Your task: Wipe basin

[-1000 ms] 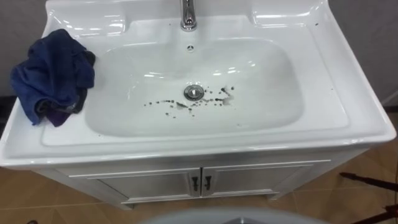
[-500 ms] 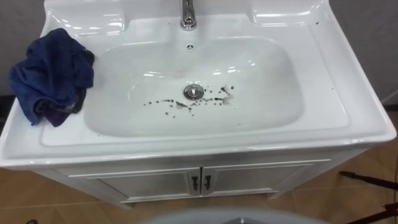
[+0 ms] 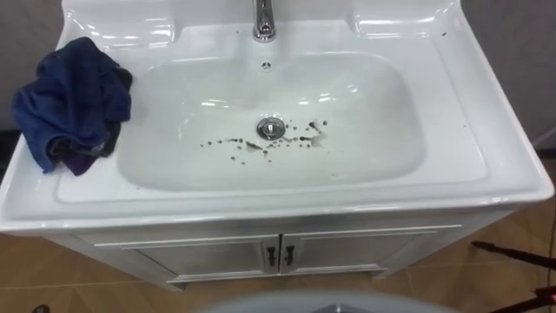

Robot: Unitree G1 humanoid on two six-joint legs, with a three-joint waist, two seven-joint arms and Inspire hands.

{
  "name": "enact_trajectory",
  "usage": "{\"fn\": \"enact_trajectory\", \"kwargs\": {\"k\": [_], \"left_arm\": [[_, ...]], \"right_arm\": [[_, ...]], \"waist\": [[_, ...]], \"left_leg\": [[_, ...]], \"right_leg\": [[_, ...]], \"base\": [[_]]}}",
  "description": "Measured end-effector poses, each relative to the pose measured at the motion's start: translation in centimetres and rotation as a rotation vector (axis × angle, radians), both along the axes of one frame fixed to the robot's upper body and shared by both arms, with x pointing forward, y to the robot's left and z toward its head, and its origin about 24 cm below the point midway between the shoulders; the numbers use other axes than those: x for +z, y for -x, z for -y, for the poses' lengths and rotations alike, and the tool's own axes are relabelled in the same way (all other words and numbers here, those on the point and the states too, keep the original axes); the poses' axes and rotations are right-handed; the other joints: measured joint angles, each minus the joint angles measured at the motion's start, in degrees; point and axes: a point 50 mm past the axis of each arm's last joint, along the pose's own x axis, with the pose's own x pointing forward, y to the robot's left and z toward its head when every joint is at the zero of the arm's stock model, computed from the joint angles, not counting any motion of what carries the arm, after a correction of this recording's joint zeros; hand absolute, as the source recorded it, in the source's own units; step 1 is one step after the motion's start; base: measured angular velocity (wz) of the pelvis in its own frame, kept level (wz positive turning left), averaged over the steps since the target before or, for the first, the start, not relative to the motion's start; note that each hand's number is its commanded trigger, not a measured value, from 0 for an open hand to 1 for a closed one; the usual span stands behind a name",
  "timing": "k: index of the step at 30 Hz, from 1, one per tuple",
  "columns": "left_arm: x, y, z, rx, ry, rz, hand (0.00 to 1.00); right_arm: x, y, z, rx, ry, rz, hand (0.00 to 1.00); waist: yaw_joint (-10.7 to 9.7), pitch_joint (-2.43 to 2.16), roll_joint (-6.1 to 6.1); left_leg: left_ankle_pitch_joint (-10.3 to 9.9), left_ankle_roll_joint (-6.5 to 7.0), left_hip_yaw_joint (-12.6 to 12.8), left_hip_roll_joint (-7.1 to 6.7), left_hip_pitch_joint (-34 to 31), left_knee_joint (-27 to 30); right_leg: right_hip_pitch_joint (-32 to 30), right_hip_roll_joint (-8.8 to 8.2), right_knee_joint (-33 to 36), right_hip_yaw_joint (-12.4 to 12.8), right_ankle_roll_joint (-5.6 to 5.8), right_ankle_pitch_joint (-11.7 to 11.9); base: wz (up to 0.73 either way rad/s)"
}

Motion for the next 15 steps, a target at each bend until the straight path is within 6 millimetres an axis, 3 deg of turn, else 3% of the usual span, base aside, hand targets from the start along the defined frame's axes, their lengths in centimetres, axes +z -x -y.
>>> {"fn": "enact_trajectory", "kwargs": {"k": [4, 9, 12, 15], "left_arm": [[0.1, 0.4, -0.5, 0.128, -0.022, 0.02, 0.0], [0.4, 1.4, -1.3, 0.246, -0.093, 0.039, 0.0], [0.7, 2.2, -1.8, 0.338, -0.156, 0.036, 0.0], [1.4, 2.3, -3.0, 0.435, -0.252, 0.076, 0.0]], "right_arm": [[0.0, 0.0, 0.1, -0.004, -0.001, -0.005, 0.0], [0.1, -0.2, 0.3, 0.002, 0.011, 0.002, 0.0], [0.2, -0.2, 0.7, 0.006, 0.027, 0.006, 0.0], [0.4, -0.5, 1.5, -0.007, 0.067, 0.026, 0.0]], "waist": [[1.5, -0.01, 0.05], [3.4, -0.05, 0.17], [4.8, -0.43, 0.86], [6.0, -0.5, 1.06]], "left_leg": [[0.0, 0.0, -0.2, -0.08, 0.1, 0.0], [-0.1, 0.14, -2.4, -0.38, -1.3, 1.0], [-0.1, 0.13, -3.2, -0.41, -1.8, 1.2], [-0.1, 0.1, -4.7, -0.55, -2.3, 1.8]], "right_leg": [[0.1, -0.11, 0.0, -0.2, 0.0, 0.0], [0.2, -0.53, 0.1, -2.2, 0.06, 0.0], [0.1, -0.65, 0.1, -3.2, -0.02, -0.2], [0.8, -0.9, 0.1, -4.9, -0.08, -0.3]], "base": [[0.02], [0.19], [0.17], [0.24]]}}
